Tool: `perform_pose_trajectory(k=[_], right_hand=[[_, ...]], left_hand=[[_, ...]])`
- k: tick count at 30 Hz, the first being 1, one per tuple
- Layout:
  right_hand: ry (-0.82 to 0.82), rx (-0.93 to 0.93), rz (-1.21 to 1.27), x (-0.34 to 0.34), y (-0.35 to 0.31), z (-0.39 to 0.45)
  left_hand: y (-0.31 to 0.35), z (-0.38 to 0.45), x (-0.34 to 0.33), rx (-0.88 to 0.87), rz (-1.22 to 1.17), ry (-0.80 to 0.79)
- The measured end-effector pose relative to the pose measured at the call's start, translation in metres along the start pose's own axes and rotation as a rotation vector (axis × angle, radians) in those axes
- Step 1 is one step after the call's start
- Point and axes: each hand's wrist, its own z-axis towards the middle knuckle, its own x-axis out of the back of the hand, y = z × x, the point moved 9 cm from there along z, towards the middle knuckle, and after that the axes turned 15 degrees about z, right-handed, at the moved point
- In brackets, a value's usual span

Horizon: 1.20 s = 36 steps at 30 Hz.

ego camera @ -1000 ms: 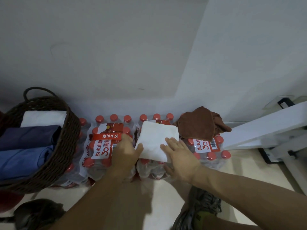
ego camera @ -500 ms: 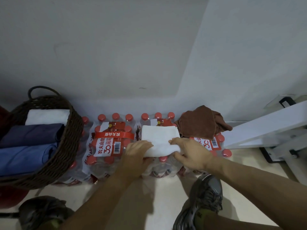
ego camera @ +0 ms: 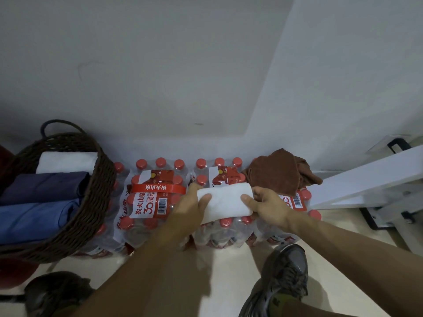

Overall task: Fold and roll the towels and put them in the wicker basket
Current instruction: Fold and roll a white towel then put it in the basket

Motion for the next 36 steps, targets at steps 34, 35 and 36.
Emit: perform_pose_trajectory(k=[34,35,36], right_hand=[[-0.282,0.373,-0.852,-0.054,-0.093,-0.062],[-0.352,0.351,-0.798,-0.06,-0.099,-0.069],[-0.402,0.319,-0.716,-0.063,-0.105,-0.076]], left_hand=[[0.075,-0.035,0.046,-0.034,-0.385,-0.073],[0.088,-0.039,0.057,-0.127,-0.368,-0.089],[0.1,-0.043,0.069,-0.217,-0.364,-0.111]])
